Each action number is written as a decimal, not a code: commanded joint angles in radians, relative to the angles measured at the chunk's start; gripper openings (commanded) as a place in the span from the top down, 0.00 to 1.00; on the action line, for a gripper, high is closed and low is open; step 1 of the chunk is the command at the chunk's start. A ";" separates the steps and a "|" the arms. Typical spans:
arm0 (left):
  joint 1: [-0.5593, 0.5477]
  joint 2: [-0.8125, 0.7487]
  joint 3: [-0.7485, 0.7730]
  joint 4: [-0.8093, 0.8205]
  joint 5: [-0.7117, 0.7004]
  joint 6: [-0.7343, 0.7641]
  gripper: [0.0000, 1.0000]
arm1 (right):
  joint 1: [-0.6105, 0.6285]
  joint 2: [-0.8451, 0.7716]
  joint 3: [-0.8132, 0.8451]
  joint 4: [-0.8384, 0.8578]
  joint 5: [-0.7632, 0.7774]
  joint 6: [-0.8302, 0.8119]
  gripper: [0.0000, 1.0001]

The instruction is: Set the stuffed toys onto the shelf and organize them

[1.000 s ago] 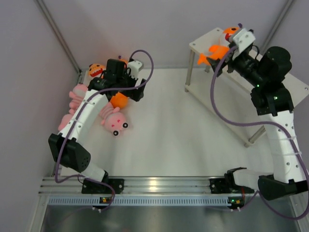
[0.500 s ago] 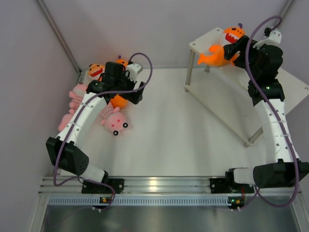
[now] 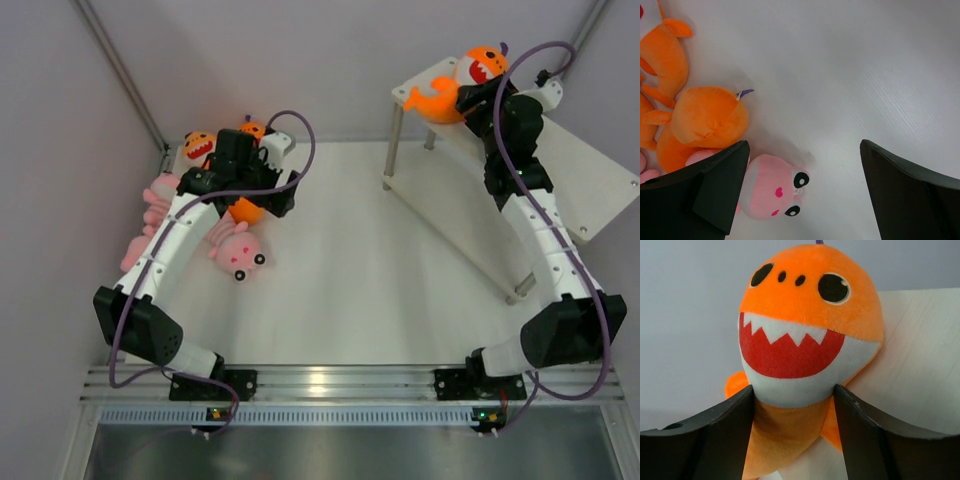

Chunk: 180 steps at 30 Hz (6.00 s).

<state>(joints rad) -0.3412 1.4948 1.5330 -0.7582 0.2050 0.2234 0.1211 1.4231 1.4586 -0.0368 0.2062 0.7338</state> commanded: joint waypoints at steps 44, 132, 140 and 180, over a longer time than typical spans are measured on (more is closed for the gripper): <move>0.174 0.366 0.294 0.023 -0.109 -0.014 1.00 | 0.340 -0.211 0.091 0.029 -0.307 -0.950 0.12; 0.153 -0.113 0.411 0.005 0.088 -0.429 0.02 | 0.686 -0.395 0.005 -0.491 0.471 -0.675 1.00; 0.151 -0.036 0.322 0.005 0.108 -0.337 0.01 | 0.569 -0.391 0.220 -0.666 0.834 -0.858 1.00; 0.153 0.148 0.431 -0.049 0.139 -0.233 0.02 | -0.107 -0.211 0.494 -1.023 -0.112 -0.944 0.11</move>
<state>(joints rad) -0.1898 1.6459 1.9186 -0.8169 0.3241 -0.0231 0.0414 1.2430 1.8488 -1.0489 0.2218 -0.1574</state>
